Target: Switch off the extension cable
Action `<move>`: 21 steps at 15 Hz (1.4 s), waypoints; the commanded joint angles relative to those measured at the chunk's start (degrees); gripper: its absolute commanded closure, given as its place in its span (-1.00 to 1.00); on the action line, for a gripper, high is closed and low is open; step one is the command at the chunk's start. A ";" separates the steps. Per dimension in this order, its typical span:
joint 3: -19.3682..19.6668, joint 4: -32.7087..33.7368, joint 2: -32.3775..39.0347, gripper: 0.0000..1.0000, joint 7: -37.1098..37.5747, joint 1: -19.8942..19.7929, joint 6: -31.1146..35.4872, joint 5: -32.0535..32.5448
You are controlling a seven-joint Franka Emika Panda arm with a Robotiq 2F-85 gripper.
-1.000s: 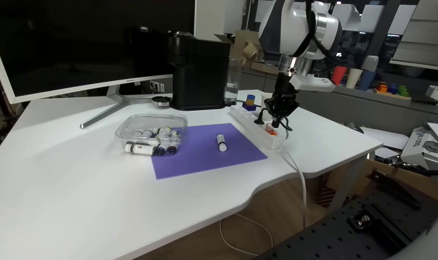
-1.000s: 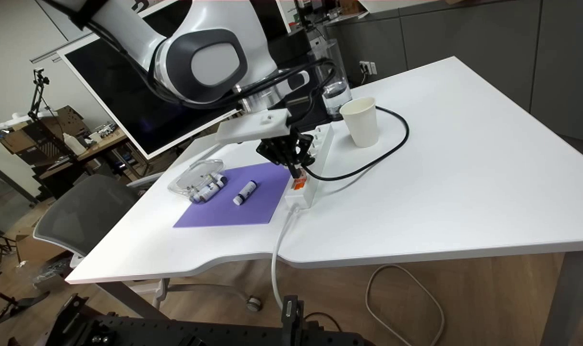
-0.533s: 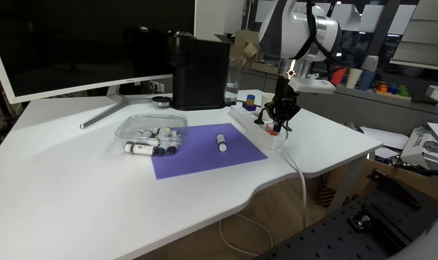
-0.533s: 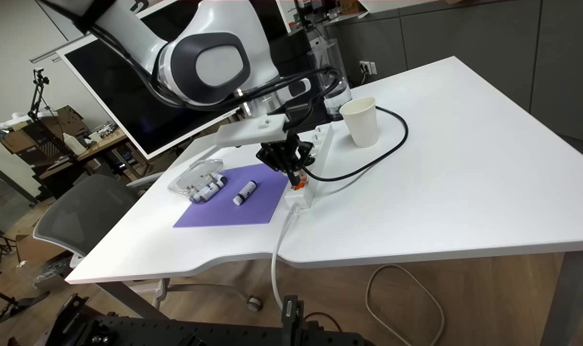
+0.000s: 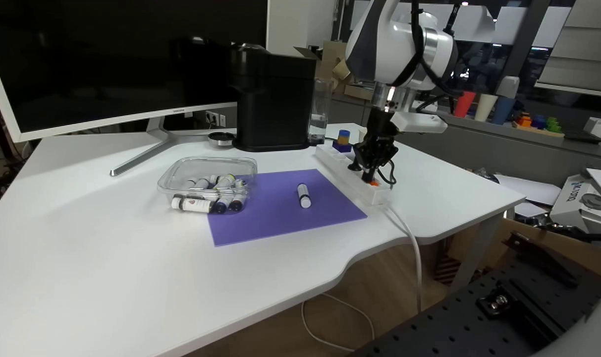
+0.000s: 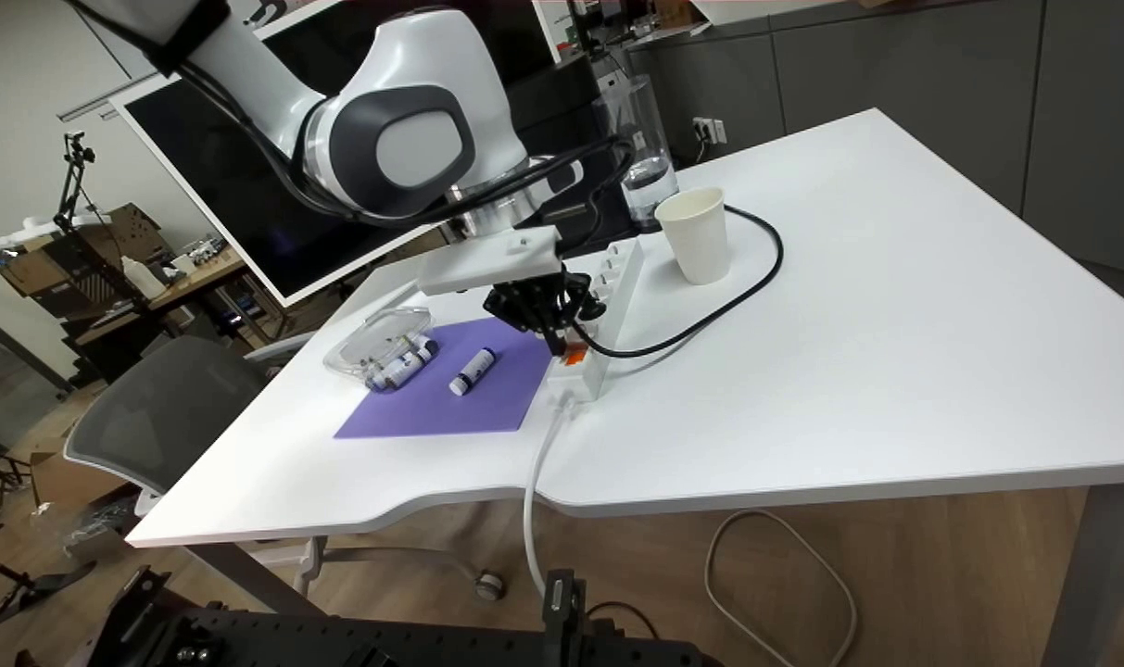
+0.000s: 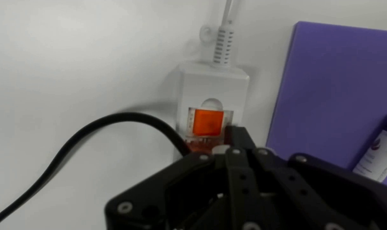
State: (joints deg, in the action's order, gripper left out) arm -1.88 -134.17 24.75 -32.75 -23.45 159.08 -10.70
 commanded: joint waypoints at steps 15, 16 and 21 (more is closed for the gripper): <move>-0.15 0.00 0.79 1.00 -4.50 -1.07 3.58 5.62; 0.16 -0.20 0.81 1.00 -4.62 -0.86 4.23 6.07; 0.60 -0.68 1.38 1.00 -4.87 -1.33 6.33 6.66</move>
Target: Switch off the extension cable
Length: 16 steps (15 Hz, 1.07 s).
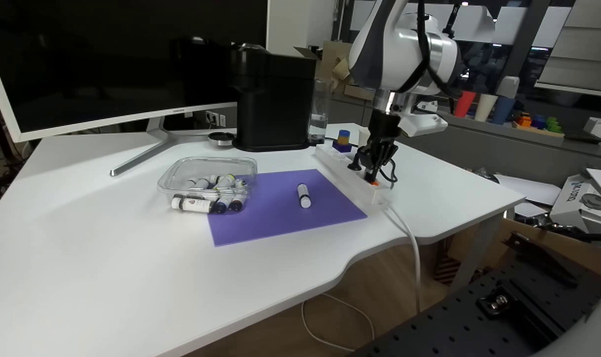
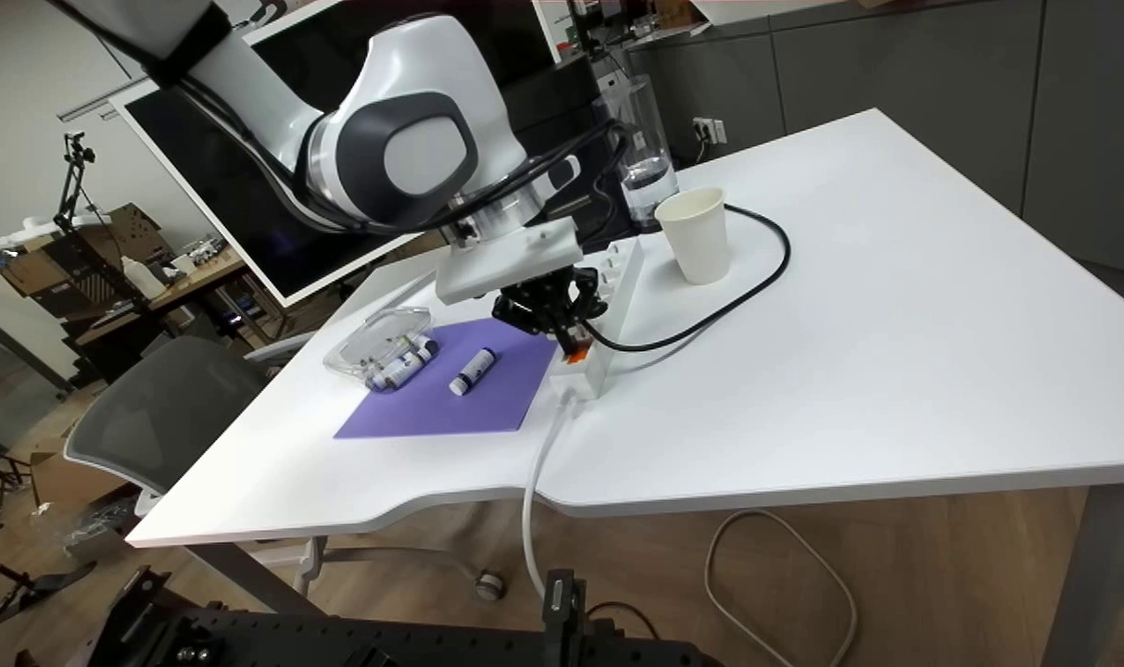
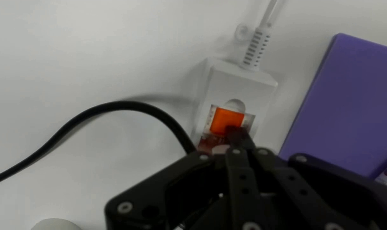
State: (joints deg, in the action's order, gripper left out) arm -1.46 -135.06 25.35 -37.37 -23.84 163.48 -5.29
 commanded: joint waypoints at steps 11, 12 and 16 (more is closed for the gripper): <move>1.06 1.71 3.82 1.00 2.13 -2.98 0.51 -0.16; 0.71 2.05 4.48 1.00 1.92 -3.55 0.47 -0.50; -1.14 2.82 6.15 1.00 0.88 -5.64 -0.11 -2.78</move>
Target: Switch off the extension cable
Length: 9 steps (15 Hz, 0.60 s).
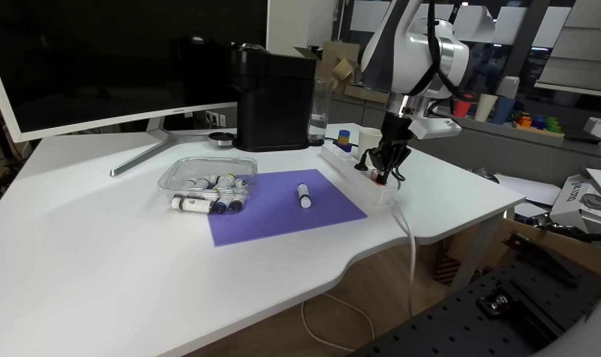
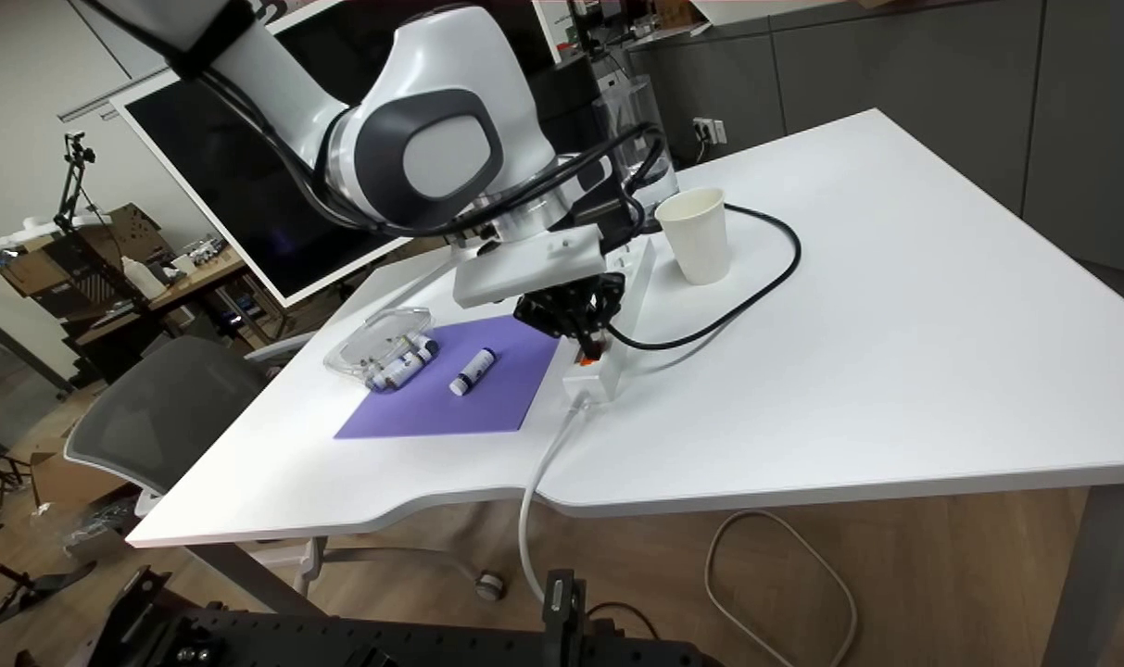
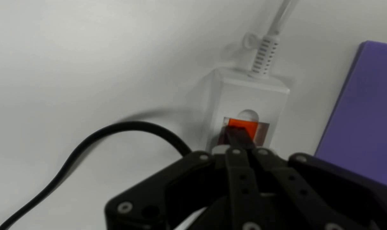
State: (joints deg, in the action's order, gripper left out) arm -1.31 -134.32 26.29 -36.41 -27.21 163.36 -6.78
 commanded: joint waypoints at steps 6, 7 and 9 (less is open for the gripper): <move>-2.14 -0.46 -1.57 1.00 0.43 -2.03 -1.56 -2.18; -1.94 -1.05 -3.20 1.00 0.97 -1.37 -2.22 -1.85; -1.31 -1.91 -6.51 1.00 2.16 0.41 -5.20 -1.24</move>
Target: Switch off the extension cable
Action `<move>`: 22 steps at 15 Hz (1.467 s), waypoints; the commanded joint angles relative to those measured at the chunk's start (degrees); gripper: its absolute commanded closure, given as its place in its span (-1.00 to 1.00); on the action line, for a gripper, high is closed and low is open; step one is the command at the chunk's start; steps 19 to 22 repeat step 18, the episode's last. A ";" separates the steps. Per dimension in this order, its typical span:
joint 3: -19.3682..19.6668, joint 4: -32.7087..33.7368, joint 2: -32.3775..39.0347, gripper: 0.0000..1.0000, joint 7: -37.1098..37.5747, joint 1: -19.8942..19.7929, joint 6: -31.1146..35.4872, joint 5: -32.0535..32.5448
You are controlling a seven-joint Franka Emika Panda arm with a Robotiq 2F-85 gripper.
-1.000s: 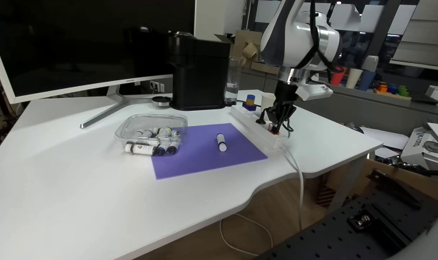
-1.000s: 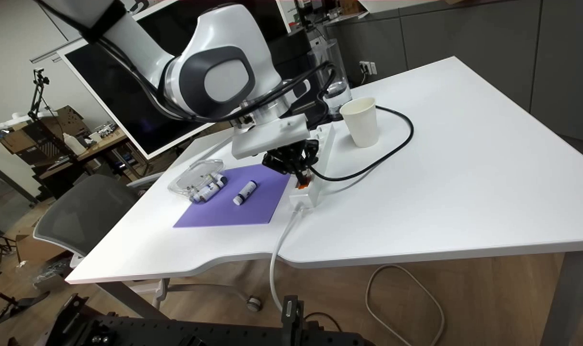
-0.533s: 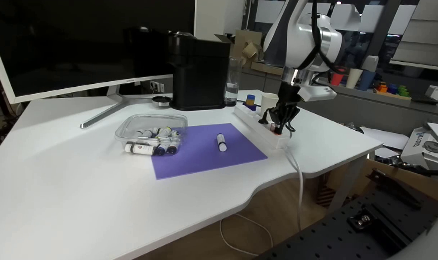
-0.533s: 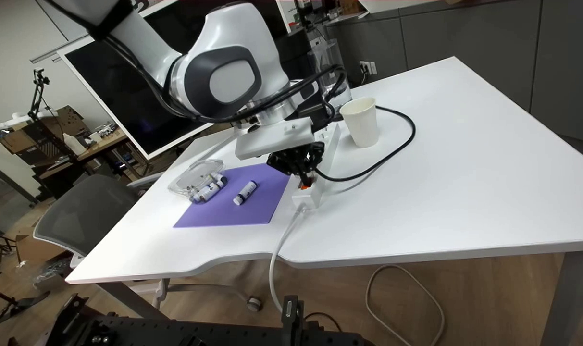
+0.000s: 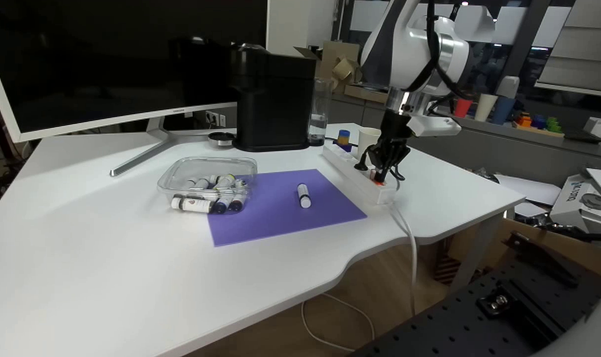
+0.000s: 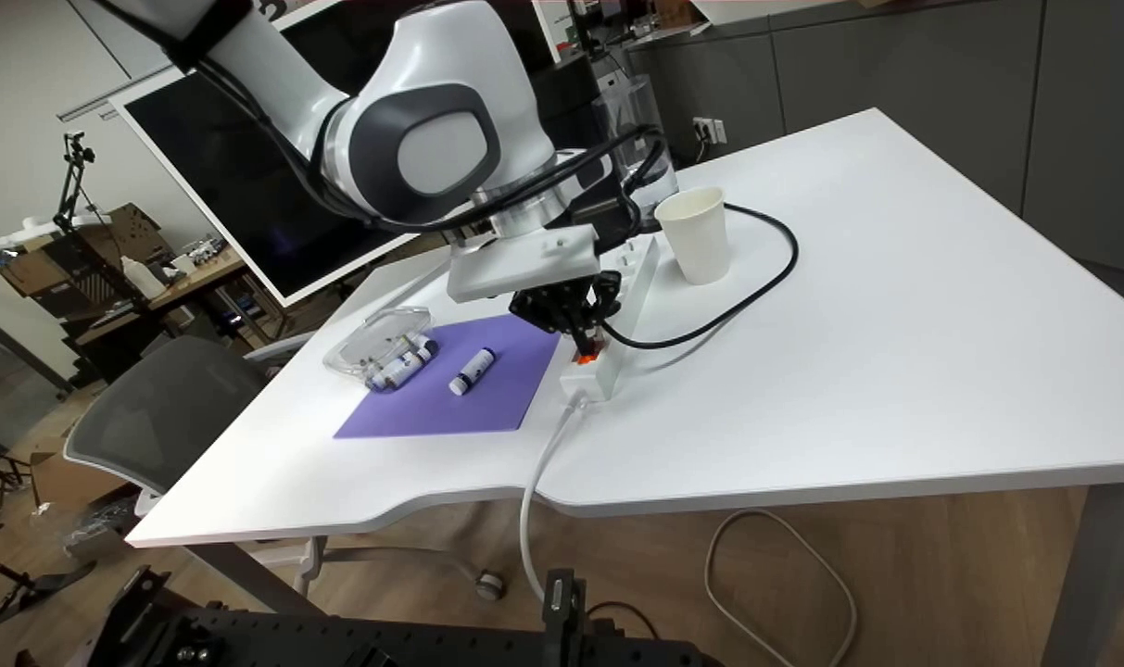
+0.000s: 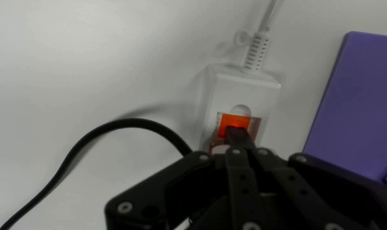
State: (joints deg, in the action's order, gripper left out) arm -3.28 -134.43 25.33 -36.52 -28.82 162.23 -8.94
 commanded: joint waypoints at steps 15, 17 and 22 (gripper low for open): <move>9.38 4.26 -25.24 -1.00 29.24 17.92 -36.75 12.42; 9.55 5.54 -25.39 -1.00 29.02 18.36 -41.42 11.03; 9.68 6.03 -25.30 -1.00 29.74 18.44 -43.61 11.29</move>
